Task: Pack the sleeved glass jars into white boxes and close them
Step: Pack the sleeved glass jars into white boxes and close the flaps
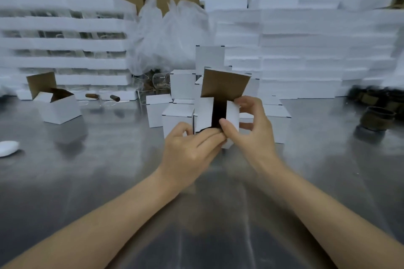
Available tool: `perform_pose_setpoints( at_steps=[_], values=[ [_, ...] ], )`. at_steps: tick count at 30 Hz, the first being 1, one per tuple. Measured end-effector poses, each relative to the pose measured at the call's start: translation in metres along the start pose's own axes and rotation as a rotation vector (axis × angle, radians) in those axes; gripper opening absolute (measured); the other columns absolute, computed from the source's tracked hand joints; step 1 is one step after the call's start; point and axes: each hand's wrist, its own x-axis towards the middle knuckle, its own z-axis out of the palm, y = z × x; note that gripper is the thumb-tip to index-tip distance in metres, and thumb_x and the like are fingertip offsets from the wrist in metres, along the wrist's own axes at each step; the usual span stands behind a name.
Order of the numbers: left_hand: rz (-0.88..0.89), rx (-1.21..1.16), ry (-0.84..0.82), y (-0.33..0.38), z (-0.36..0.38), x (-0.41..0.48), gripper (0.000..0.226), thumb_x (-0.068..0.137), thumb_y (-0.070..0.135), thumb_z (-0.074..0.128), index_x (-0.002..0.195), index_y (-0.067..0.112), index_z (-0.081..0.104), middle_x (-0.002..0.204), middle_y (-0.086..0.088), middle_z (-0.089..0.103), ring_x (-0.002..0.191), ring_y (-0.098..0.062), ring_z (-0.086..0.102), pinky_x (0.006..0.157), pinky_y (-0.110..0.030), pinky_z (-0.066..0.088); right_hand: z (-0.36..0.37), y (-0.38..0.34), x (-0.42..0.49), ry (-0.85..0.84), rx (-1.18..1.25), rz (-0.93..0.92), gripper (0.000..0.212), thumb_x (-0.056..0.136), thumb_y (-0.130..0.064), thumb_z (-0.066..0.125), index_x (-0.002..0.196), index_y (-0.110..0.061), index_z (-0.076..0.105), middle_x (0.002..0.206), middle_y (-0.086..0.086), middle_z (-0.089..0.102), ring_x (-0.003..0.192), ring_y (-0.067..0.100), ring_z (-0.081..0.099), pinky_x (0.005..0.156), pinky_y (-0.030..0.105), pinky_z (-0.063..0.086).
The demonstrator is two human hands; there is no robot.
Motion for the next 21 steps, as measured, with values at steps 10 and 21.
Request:
perform_pose_setpoints(
  at_steps=[10, 21],
  values=[
    [-0.065, 0.024, -0.151, 0.012, -0.003, 0.004, 0.031, 0.092, 0.037, 0.06, 0.107, 0.013, 0.072, 0.135, -0.004, 0.058, 0.07, -0.013, 0.064, 0.058, -0.027, 0.046, -0.042, 0.014, 0.015, -0.106, -0.055, -0.094, 0.028, 0.082, -0.039, 0.034, 0.098, -0.018, 0.045, 0.063, 0.0, 0.059, 0.057, 0.008, 0.056, 0.056, 0.015, 0.045],
    [-0.627, -0.134, -0.457, -0.012, -0.006, -0.009, 0.04, 0.092, 0.055, 0.037, 0.095, 0.019, 0.056, 0.101, 0.009, 0.047, 0.057, -0.01, 0.044, 0.047, -0.022, 0.032, -0.045, 0.043, 0.01, -0.158, -0.013, 0.265, 0.029, 0.083, -0.001, 0.043, 0.088, -0.024, 0.06, 0.067, 0.018, 0.063, 0.055, 0.011, 0.062, 0.059, 0.023, 0.051]
  ],
)
